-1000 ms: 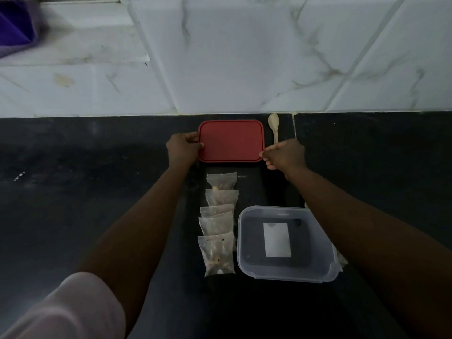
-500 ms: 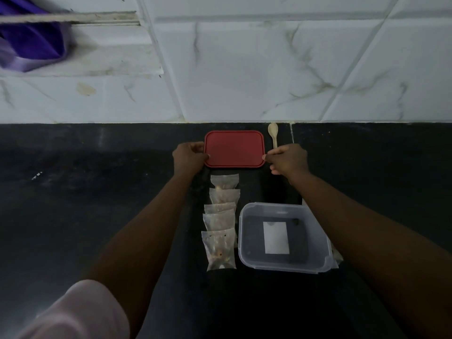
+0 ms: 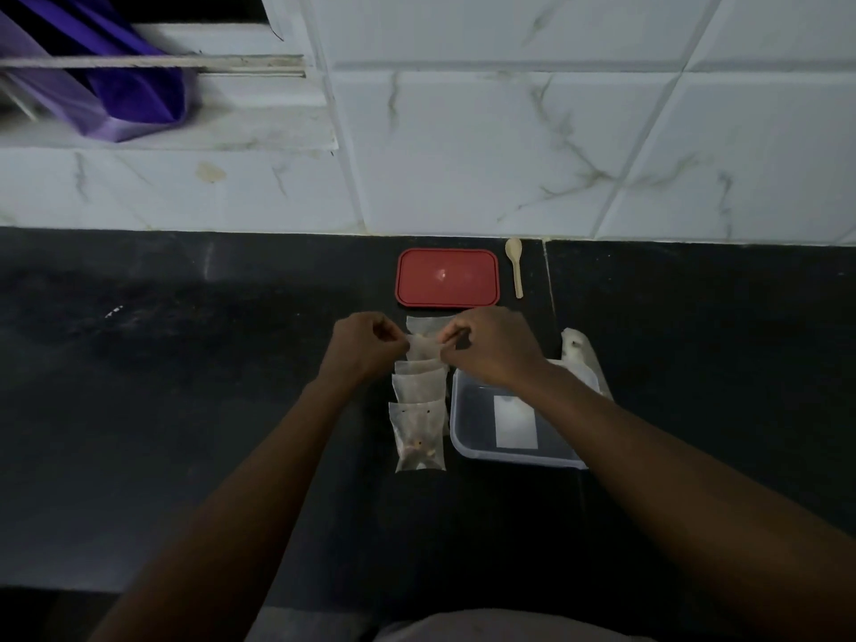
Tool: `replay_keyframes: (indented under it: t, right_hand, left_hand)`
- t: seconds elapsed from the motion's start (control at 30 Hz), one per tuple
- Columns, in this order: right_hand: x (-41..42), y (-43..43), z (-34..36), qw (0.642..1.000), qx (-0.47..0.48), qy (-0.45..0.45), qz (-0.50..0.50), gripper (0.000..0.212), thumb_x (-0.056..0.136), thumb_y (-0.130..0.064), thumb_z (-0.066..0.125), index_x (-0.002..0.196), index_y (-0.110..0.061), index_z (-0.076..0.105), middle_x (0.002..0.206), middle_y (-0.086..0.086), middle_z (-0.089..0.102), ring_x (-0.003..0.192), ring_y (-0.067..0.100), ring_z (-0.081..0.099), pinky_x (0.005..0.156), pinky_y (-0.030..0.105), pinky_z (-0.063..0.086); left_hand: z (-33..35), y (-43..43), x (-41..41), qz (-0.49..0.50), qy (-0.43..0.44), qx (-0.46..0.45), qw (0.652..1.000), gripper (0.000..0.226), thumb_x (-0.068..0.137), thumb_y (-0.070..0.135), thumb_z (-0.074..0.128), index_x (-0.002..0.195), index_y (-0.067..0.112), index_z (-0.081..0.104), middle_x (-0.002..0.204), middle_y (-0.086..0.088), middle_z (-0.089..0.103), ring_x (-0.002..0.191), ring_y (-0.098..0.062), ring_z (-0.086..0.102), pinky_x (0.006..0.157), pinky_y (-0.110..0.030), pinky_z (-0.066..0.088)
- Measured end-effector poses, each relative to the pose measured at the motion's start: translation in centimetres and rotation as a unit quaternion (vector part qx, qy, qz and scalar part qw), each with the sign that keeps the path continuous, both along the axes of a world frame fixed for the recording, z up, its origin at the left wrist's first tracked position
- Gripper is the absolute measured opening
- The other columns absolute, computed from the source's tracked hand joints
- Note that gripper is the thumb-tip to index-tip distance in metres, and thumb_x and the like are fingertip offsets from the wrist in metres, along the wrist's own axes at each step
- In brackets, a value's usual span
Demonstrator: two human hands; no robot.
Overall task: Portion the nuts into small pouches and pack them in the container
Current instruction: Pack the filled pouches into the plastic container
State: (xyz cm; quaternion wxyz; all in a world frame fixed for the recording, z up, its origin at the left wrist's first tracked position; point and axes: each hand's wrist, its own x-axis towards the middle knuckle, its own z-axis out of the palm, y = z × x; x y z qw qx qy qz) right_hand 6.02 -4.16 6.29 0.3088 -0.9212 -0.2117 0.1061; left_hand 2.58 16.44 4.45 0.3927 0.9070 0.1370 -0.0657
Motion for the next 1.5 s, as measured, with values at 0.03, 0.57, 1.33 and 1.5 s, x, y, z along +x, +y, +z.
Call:
replay_keyframes:
  t: [0.03, 0.57, 1.33, 1.5]
  right_hand:
    - [-0.9, 0.3, -0.1, 0.999, -0.02, -0.024, 0.016, 0.014, 0.084, -0.035, 0.077, 0.097, -0.03, 0.078, 0.096, -0.014, 0.075, 0.093, 0.006, 0.066, 0.097, 0.039, 0.048]
    - [-2.9, -2.3, -0.8, 0.987, -0.058, -0.104, -0.109, 0.024, 0.09, -0.04, 0.072, 0.113, -0.033, 0.073, 0.12, -0.009, 0.069, 0.118, 0.017, 0.058, 0.104, 0.044, 0.037]
    - [-2.7, -18.7, -5.0, 0.923, -0.09, 0.248, -0.281, 0.025, 0.087, -0.043, 0.078, 0.085, -0.02, 0.066, 0.082, -0.001, 0.07, 0.077, 0.012, 0.069, 0.066, 0.03, 0.056]
    - [-2.7, -19.0, -6.2, 0.92, -0.082, 0.264, -0.277, 0.031, 0.082, -0.041, 0.082, 0.098, -0.02, 0.066, 0.096, -0.001, 0.069, 0.09, 0.015, 0.068, 0.085, 0.038, 0.059]
  left_hand:
    - [0.0, 0.0, -0.9, -0.008, 0.01, 0.001, 1.0, 0.008, 0.087, 0.014, 0.077, 0.09, 0.016, 0.069, 0.086, 0.003, 0.069, 0.079, -0.003, 0.065, 0.069, -0.015, 0.05]
    - [-0.7, -2.9, -4.5, -0.05, -0.085, 0.044, 0.994, 0.026, 0.087, 0.03, 0.078, 0.11, 0.023, 0.067, 0.108, 0.008, 0.063, 0.087, -0.003, 0.061, 0.078, -0.025, 0.055]
    - [-0.4, -20.7, 10.3, -0.42, -0.014, 0.106, 0.901, 0.031, 0.094, 0.015, 0.07, 0.125, 0.012, 0.067, 0.127, -0.008, 0.066, 0.115, -0.016, 0.062, 0.102, -0.032, 0.048]
    - [-2.0, -23.1, 12.0, -0.528, -0.03, 0.237, 0.815, 0.05, 0.092, 0.015, 0.07, 0.139, 0.024, 0.058, 0.145, -0.006, 0.051, 0.134, -0.024, 0.049, 0.11, -0.04, 0.042]
